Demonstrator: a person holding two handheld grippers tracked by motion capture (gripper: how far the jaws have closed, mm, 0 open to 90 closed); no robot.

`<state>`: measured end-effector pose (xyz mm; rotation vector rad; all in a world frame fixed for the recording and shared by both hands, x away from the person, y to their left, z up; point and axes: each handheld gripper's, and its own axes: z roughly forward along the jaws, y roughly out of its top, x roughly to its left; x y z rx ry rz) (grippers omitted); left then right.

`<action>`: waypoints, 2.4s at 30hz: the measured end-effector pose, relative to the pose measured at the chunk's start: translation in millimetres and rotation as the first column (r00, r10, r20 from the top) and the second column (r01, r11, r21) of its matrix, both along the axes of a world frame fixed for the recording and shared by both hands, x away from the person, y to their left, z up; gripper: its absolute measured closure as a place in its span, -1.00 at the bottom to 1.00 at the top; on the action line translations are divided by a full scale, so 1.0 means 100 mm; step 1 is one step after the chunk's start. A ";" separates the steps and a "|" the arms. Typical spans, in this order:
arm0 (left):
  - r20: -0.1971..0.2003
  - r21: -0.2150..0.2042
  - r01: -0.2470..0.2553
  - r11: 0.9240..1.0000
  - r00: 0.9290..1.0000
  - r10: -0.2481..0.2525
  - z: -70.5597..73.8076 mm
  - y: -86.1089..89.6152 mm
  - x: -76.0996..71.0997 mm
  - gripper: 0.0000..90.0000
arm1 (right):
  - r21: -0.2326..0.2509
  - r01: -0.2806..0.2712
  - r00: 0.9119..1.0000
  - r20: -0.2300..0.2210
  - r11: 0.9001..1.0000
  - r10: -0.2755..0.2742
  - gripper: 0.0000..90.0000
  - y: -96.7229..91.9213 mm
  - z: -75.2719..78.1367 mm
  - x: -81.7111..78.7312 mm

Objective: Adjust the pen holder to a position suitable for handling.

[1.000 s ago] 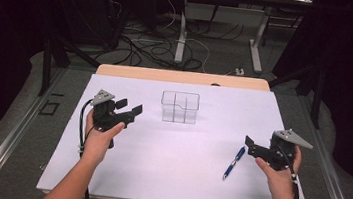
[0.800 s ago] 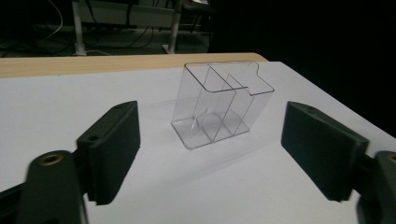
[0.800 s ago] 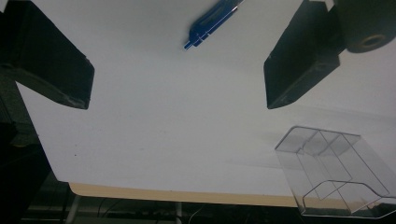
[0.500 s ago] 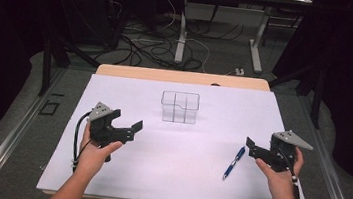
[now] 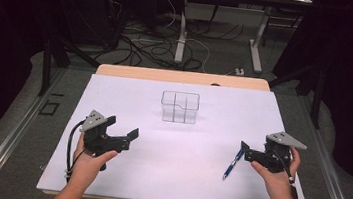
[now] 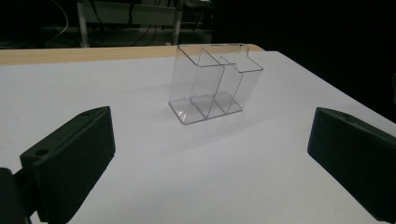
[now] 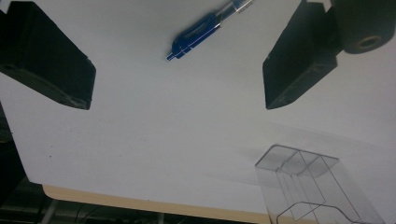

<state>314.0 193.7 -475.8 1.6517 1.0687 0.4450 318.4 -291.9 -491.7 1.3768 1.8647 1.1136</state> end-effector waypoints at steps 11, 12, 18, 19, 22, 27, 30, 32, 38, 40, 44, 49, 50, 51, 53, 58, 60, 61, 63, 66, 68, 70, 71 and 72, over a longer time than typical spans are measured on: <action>-0.006 0.039 -0.005 0.999 1.000 0.006 -0.06 0.00 0.05 -0.91 | -0.062 -0.054 0.998 -0.016 0.997 0.053 -0.63 0.04 -0.05 0.01; -0.006 0.045 -0.009 0.999 1.000 0.009 -0.07 0.01 0.05 -0.91 | -0.061 -0.056 0.998 -0.022 0.997 0.055 -0.62 0.05 -0.05 0.01; -0.011 0.041 -0.014 0.999 1.000 0.014 -0.09 0.00 0.05 -0.87 | -0.080 -0.087 0.996 -0.016 0.993 0.086 -0.35 0.05 -0.06 0.00; -0.012 0.043 -0.014 0.999 1.000 0.015 -0.09 0.00 0.05 -0.87 | -0.093 -0.100 0.995 -0.002 0.991 0.100 -0.32 0.04 -0.05 0.00; -0.011 0.049 -0.014 0.999 1.000 0.015 -0.09 0.00 0.05 -0.86 | -0.137 -0.134 0.991 0.009 0.982 0.136 -0.21 0.06 -0.06 0.00; -0.011 0.049 -0.021 0.999 1.000 0.021 -0.09 0.00 0.04 -0.85 | -0.305 -0.250 0.960 0.043 0.919 0.276 -0.06 0.10 -0.08 0.01; -0.009 0.050 -0.021 0.999 1.000 0.022 -0.09 0.01 0.04 -0.85 | -0.393 -0.305 0.937 0.041 0.868 0.347 0.01 0.14 -0.07 0.01; -0.008 0.051 -0.022 0.998 1.000 0.023 -0.09 0.01 0.04 -0.85 | -0.419 -0.321 0.929 0.034 0.849 0.368 0.02 0.15 -0.07 0.02; -0.011 0.045 -0.029 0.999 0.999 0.030 -0.10 0.02 0.04 -0.85 | -0.493 -0.422 0.890 -0.062 0.761 0.453 0.02 0.27 -0.04 0.07; -0.018 0.044 -0.030 0.999 0.999 0.031 -0.10 0.02 0.04 -0.85 | -0.516 -0.451 0.874 -0.087 0.728 0.479 0.02 0.30 -0.04 0.09; -0.017 0.049 -0.030 0.998 0.999 0.031 -0.11 0.03 0.04 -0.84 | -0.519 -0.461 0.868 -0.095 0.720 0.487 -0.03 0.32 -0.05 0.11; -0.021 0.055 -0.027 0.998 0.999 0.029 -0.11 0.03 0.04 -0.83 | -0.536 -0.456 0.868 -0.090 0.710 0.489 -0.06 0.32 -0.08 0.12; -0.022 0.062 -0.027 0.998 0.999 0.028 -0.11 0.03 0.04 -0.82 | -0.540 -0.444 0.875 -0.088 0.715 0.476 -0.07 0.32 -0.08 0.11; -0.023 0.062 -0.026 0.998 0.999 0.027 -0.11 0.03 0.04 -0.81 | -0.543 -0.436 0.877 -0.078 0.718 0.474 -0.09 0.32 -0.09 0.10; -0.028 0.059 -0.023 0.998 0.999 0.025 -0.12 0.02 0.04 -0.80 | -0.564 -0.420 0.879 -0.057 0.711 0.473 -0.11 0.31 -0.09 0.09; -0.027 0.072 -0.013 0.997 1.000 0.015 -0.12 -0.02 0.03 -0.74 | -0.554 -0.409 0.885 -0.046 0.725 0.464 -0.19 0.28 -0.07 0.10; -0.024 0.080 -0.007 0.997 1.000 0.009 -0.12 -0.04 0.03 -0.71 | -0.533 -0.390 0.896 -0.034 0.751 0.442 -0.21 0.26 -0.07 0.11; -0.023 0.083 -0.005 0.997 1.000 0.007 -0.12 -0.06 0.04 -0.69 | -0.532 -0.384 0.897 -0.019 0.755 0.443 -0.22 0.25 -0.07 0.12; -0.030 0.083 0.001 0.997 1.000 0.001 -0.14 -0.09 0.04 -0.67 | -0.525 -0.368 0.904 -0.008 0.767 0.428 -0.23 0.23 -0.07 0.11; -0.032 0.091 0.016 0.996 0.999 -0.014 -0.16 -0.14 0.04 -0.66 | -0.529 -0.363 0.903 0.002 0.767 0.429 -0.29 0.22 -0.08 0.10; -0.031 0.097 0.023 0.995 0.999 -0.020 -0.16 -0.17 0.04 -0.66 | -0.540 -0.384 0.891 -0.003 0.749 0.455 -0.32 0.22 -0.08 0.10; -0.029 0.106 0.029 0.994 0.999 -0.026 -0.16 -0.19 0.03 -0.66 | -0.560 -0.409 0.875 -0.014 0.721 0.485 -0.33 0.22 -0.07 0.09; -0.030 0.109 0.031 0.994 0.999 -0.028 -0.16 -0.19 0.03 -0.66 | -0.569 -0.424 0.865 -0.022 0.705 0.502 -0.33 0.22 -0.06 0.10; -0.030 0.110 0.031 0.993 0.999 -0.028 -0.16 -0.19 0.03 -0.66 | -0.580 -0.437 0.854 -0.030 0.687 0.519 -0.33 0.23 -0.06 0.10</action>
